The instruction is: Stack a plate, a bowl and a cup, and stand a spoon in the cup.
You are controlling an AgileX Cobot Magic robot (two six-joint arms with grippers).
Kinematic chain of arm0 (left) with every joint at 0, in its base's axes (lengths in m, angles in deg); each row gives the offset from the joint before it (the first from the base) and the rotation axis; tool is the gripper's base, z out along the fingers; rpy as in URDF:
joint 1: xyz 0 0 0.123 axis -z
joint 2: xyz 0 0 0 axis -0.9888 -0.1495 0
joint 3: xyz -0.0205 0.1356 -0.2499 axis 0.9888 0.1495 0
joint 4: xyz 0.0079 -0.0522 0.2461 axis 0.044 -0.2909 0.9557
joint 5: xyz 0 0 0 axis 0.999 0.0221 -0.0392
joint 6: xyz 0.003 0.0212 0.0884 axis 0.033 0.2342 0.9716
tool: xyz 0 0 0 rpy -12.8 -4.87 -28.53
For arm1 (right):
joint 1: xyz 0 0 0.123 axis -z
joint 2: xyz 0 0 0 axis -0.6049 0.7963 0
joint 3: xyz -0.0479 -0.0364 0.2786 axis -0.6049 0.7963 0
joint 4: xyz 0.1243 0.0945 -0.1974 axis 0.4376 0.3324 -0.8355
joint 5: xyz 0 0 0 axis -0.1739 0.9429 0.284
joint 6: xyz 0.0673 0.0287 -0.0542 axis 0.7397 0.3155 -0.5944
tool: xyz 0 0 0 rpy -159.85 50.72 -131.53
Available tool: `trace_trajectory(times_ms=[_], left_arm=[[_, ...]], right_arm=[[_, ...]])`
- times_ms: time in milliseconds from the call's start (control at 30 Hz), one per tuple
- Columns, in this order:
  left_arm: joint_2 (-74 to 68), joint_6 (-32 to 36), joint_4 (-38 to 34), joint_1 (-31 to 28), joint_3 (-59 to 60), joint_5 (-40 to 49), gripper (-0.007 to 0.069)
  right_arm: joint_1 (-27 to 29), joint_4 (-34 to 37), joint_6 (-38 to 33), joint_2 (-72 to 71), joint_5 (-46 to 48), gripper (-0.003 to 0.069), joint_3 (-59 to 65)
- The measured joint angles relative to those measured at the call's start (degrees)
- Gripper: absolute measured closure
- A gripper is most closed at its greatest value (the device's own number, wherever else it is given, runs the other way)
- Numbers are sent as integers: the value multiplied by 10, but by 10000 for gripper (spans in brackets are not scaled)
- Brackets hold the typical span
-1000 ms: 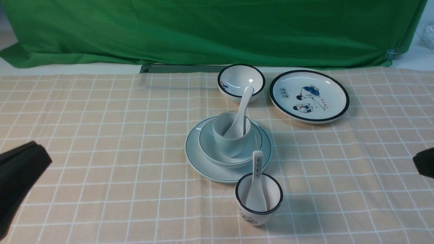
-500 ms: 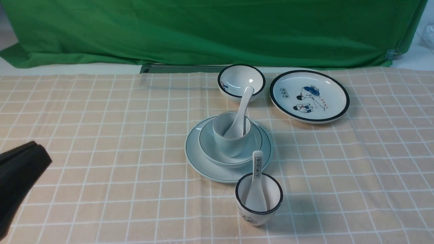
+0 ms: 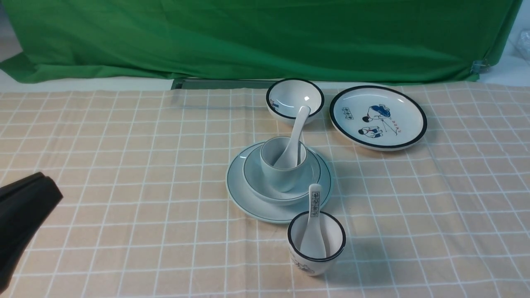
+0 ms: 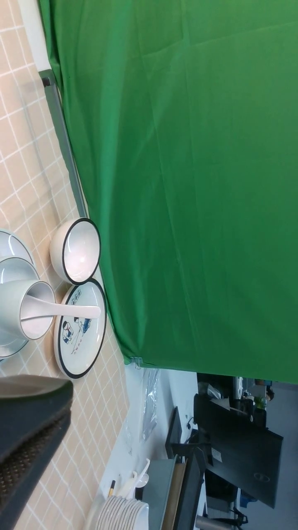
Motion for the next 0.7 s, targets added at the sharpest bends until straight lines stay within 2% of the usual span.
trace_trajectory(times_ms=[700], left_arm=[[0, 0, 0, 0, 0, 0, 621]], right_arm=[[0, 0, 0, 0, -1, 602, 0]])
